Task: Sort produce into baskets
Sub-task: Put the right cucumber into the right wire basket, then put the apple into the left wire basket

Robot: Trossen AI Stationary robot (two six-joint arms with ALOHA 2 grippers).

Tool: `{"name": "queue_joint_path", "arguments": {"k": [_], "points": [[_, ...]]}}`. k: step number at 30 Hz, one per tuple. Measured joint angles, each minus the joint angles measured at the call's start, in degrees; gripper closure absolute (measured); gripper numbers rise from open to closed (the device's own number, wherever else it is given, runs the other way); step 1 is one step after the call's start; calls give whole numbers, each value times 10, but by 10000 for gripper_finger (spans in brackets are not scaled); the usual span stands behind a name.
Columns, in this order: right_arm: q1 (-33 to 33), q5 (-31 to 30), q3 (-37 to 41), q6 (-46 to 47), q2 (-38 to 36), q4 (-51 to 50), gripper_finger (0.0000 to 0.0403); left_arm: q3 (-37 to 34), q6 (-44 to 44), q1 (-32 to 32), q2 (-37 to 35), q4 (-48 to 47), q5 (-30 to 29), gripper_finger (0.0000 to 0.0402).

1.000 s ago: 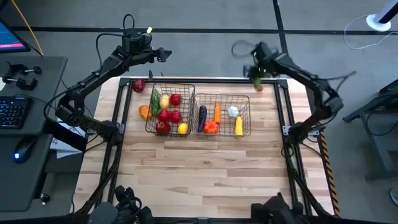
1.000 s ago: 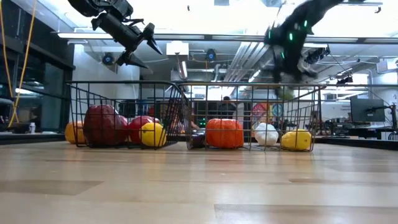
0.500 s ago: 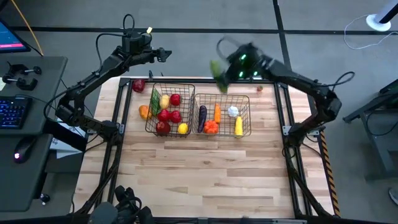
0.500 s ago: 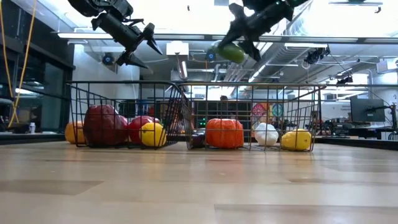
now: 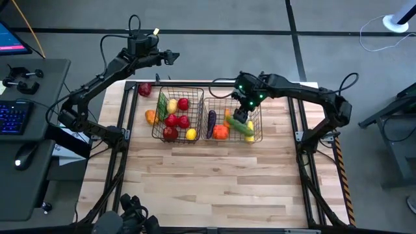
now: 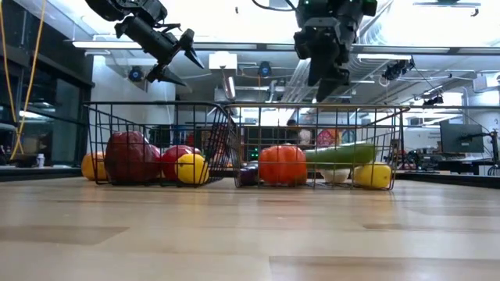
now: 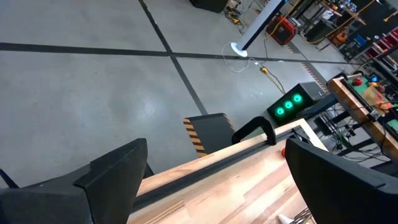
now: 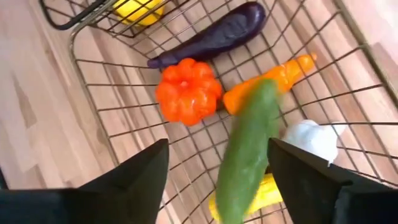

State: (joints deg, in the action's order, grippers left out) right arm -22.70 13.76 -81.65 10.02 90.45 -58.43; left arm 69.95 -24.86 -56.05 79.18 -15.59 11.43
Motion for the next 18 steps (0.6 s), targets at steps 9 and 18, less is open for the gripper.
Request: {"name": "queue_joint_path", "arguments": {"k": [9, 18], "points": [[-28, -27, 0, 0, 0, 7, 110, 122, 41, -9, 35, -140, 12, 33], [-69, -33, 0, 0, 0, 50, 109, 282, 103, -40, 201, -473, -184, 33]]}}
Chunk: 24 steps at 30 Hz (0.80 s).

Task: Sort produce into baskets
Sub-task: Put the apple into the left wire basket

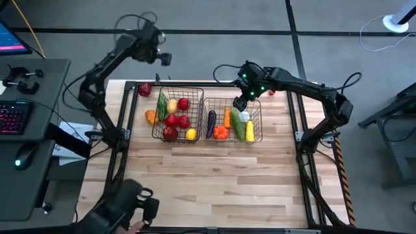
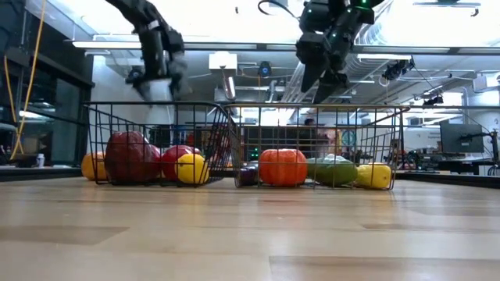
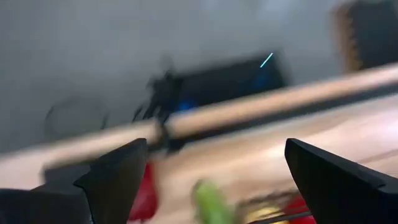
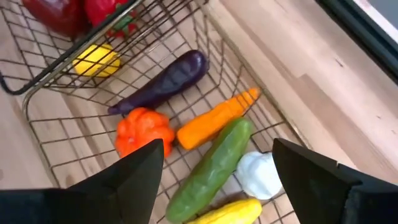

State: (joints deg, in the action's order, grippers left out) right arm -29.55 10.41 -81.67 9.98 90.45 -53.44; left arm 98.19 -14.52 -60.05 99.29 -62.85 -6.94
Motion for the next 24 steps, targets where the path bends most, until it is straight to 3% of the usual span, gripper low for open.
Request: {"name": "queue_joint_path", "arguments": {"k": [10, 17, 24], "points": [[-10, -1, 0, -33, 0, 21, 109, -26, 47, -29, 118, -84, -80, 33], [-10, 0, 0, -45, 0, 25, 109, -26, 20, -50, 159, -122, -82, 33], [-10, -11, 0, -70, 0, 26, 109, -26, 2, -66, 175, -147, -34, 33]]}}
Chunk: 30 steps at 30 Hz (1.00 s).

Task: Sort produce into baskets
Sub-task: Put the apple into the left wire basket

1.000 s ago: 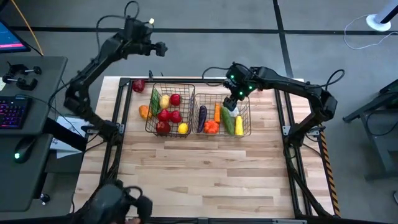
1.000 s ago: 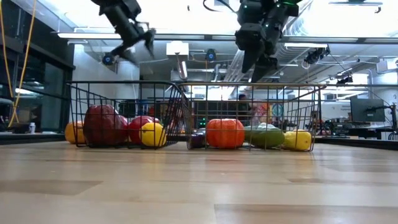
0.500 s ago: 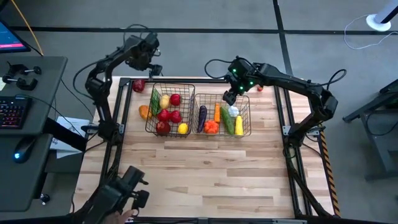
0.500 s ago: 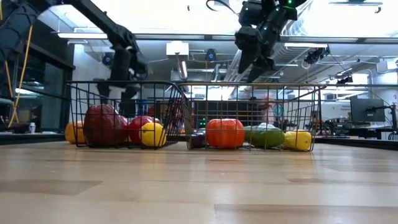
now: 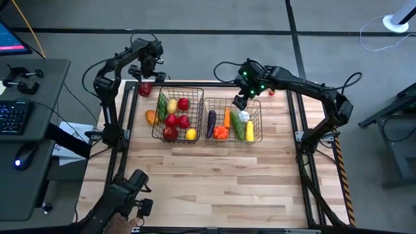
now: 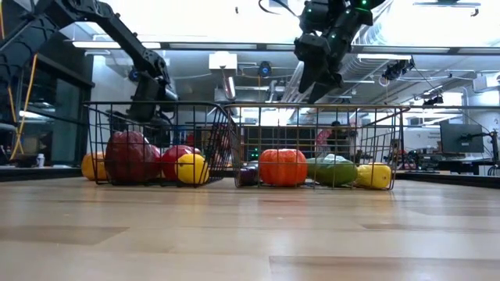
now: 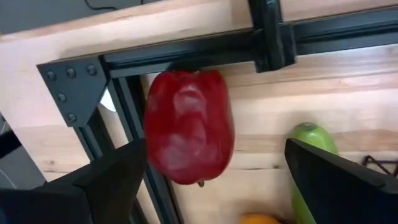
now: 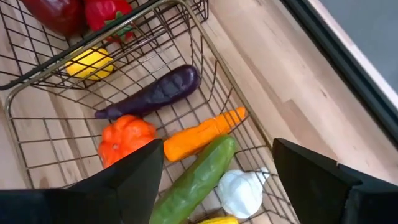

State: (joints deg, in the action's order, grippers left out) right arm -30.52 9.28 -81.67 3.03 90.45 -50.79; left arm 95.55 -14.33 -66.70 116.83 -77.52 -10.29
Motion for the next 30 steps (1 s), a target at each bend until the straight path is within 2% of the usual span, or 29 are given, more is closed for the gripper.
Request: {"name": "queue_joint_path", "arguments": {"k": [7, 12, 22, 27, 30], "points": [[-1, -2, 0, -4, 0, 23, 109, 0, -20, 5, 25, -6, -25, 33], [-1, -2, 0, -5, 0, 24, 109, 0, -32, 20, 63, -39, -77, 33], [-1, -2, 0, -5, 0, 24, 109, 0, -28, 42, 123, -54, -37, 33], [-1, -2, 0, -5, 0, 24, 109, 0, 14, 53, 135, -69, -47, 36], [-1, -2, 0, -5, 0, 28, 109, 0, 18, 53, 135, -69, -46, 54]]}}
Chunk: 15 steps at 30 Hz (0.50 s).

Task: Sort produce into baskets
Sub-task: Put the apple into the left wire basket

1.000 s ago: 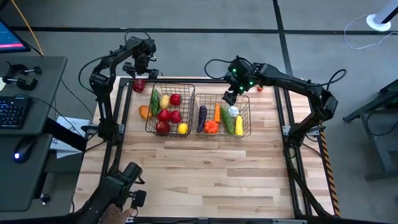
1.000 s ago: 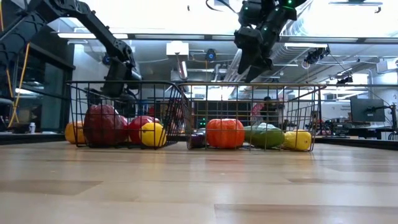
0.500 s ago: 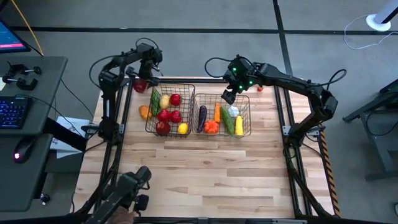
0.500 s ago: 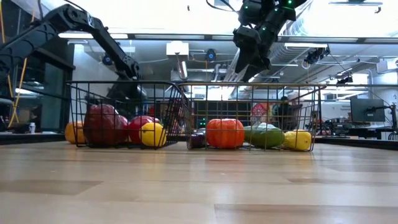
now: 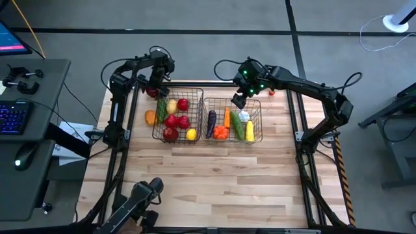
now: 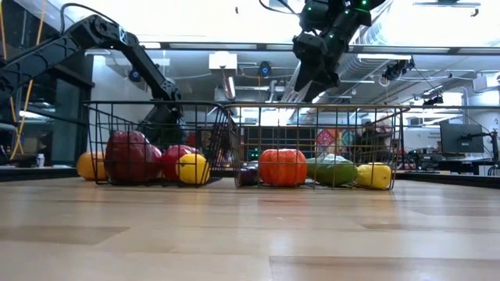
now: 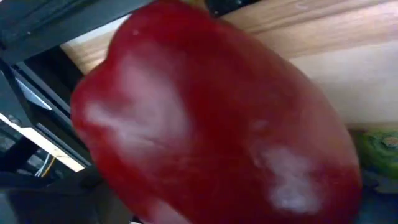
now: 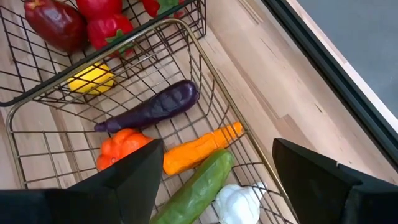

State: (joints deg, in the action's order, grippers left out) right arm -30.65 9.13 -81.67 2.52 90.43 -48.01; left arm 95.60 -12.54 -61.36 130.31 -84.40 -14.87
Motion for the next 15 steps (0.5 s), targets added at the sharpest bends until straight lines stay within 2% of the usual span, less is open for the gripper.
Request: {"name": "queue_joint_path", "arguments": {"k": [6, 15], "points": [[0, 0, 0, 0, 0, 12, 109, -1, 8, -10, -12, -3, -6, 133], [0, 0, 0, 0, 0, 26, 109, 4, 29, -21, -24, -50, 8, 133]]}}
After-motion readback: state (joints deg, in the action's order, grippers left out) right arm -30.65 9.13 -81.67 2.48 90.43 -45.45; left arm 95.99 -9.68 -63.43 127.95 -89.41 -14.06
